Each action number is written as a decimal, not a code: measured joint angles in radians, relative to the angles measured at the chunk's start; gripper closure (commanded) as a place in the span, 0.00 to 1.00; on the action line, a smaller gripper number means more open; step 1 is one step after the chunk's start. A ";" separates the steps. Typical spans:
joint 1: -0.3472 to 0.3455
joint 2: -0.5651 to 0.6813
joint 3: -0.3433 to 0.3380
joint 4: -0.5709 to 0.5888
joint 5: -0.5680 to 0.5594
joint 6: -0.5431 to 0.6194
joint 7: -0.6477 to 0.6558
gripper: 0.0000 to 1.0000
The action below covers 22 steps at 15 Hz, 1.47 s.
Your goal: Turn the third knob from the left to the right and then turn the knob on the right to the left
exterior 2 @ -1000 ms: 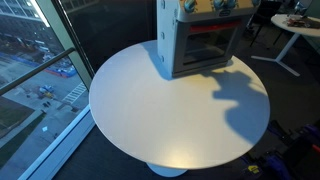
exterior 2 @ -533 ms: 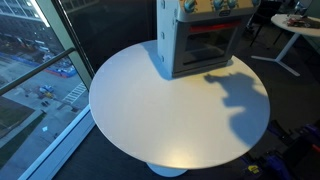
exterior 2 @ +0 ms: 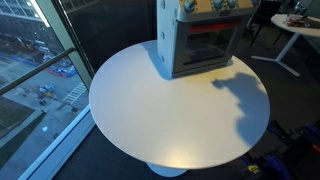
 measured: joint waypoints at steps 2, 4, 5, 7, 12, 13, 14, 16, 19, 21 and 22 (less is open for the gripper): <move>0.000 -0.007 -0.007 0.004 0.009 -0.019 -0.059 0.00; 0.000 -0.009 -0.013 0.010 0.011 -0.033 -0.096 0.00; 0.000 -0.009 -0.016 0.013 0.011 -0.037 -0.107 0.00; -0.002 -0.008 -0.022 0.017 0.011 -0.037 -0.111 0.00; -0.021 -0.003 -0.032 0.020 0.011 -0.012 -0.094 0.00; -0.026 0.000 -0.033 0.020 0.011 0.002 -0.084 0.00; -0.031 0.004 -0.034 0.020 0.011 0.017 -0.069 0.00; -0.043 0.015 -0.036 0.020 0.011 0.051 -0.029 0.00; -0.062 0.038 -0.036 0.020 0.011 0.105 0.046 0.00; -0.074 0.055 -0.037 0.019 0.011 0.140 0.095 0.00; -0.079 0.063 -0.037 0.019 0.011 0.157 0.118 0.00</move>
